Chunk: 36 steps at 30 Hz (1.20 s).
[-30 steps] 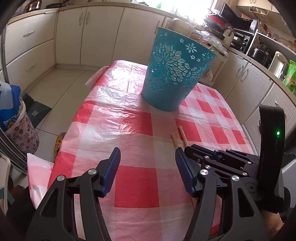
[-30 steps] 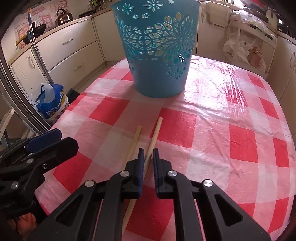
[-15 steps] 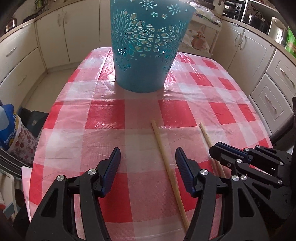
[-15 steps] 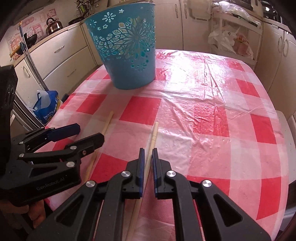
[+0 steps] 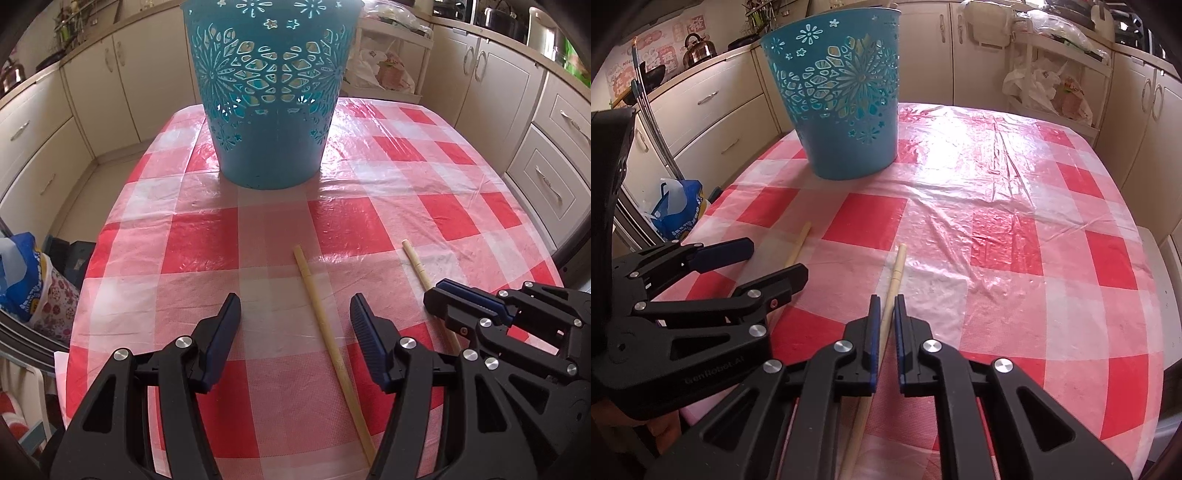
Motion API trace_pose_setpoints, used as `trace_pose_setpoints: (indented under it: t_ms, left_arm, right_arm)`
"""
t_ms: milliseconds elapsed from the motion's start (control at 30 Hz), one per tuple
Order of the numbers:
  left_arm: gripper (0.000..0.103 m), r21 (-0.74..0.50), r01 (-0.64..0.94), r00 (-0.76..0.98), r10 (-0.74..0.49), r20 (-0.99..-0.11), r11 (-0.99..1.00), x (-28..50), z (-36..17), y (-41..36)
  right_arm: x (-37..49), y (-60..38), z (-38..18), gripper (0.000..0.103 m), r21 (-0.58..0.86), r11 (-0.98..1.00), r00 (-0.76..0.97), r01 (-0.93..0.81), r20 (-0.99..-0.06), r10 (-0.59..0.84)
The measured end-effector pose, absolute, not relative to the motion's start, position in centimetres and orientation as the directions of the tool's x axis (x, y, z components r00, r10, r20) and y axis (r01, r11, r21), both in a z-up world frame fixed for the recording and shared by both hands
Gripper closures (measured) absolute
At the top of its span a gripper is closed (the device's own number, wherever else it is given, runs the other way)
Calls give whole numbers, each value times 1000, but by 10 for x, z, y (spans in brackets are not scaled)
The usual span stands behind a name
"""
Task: Organize utensils
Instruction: 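Grasp a wooden stick with the left tool while the right tool grasps another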
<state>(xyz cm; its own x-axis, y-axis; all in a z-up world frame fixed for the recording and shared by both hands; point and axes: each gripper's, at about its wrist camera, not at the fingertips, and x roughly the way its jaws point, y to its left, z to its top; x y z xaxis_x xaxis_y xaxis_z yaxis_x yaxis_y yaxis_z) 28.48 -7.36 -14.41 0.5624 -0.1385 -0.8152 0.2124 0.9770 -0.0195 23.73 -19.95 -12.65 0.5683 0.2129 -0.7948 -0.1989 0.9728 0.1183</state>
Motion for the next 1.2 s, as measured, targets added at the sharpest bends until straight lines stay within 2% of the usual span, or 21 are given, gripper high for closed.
trace_pose_setpoints:
  t_ms: [333, 367, 400, 433, 500, 567, 767, 933, 967, 1067, 1200]
  left_arm:
    - [45, 17, 255, 579, -138, -803, 967, 283, -147, -82]
    - [52, 14, 270, 580, -151, -801, 963, 282, -147, -84]
    - [63, 15, 291, 581, -164, -797, 957, 281, -146, -85]
    - [68, 5, 312, 576, -185, -796, 950, 281, -146, -85]
    - [89, -19, 325, 563, -209, -800, 946, 283, -145, -82]
    - [96, -69, 317, 537, -239, -809, 946, 286, -143, -73]
    - [97, -61, 289, 514, -209, -832, 955, 284, -143, -66]
    - [92, -6, 300, 520, -169, -837, 954, 286, -144, -78]
    - [97, -9, 314, 519, -180, -835, 949, 286, -144, -80]
    - [99, -77, 317, 497, -235, -836, 945, 287, -140, -72]
    - [99, -201, 301, 536, -340, -773, 932, 279, -118, -48]
  right_arm:
    - [238, -203, -127, 95, 122, 974, 570, -192, -794, 212]
    - [238, -203, -127, 95, 125, 973, 569, -192, -794, 214]
    - [237, -203, -127, 95, 126, 973, 568, -192, -795, 215]
    - [237, -204, -126, 95, 130, 973, 567, -191, -795, 217]
    - [237, -206, -126, 95, 145, 972, 561, -185, -796, 226]
    - [238, -207, -125, 95, 146, 972, 553, -184, -802, 226]
    - [241, -206, -125, 94, 139, 972, 537, -192, -813, 223]
    - [243, -206, -125, 95, 131, 969, 529, -207, -818, 224]
    - [242, -208, -125, 95, 141, 968, 528, -205, -817, 231]
    - [241, -222, -127, 97, 266, 947, 519, -179, -792, 321]
    - [235, -241, -127, 97, 429, 888, 551, -169, -705, 446]
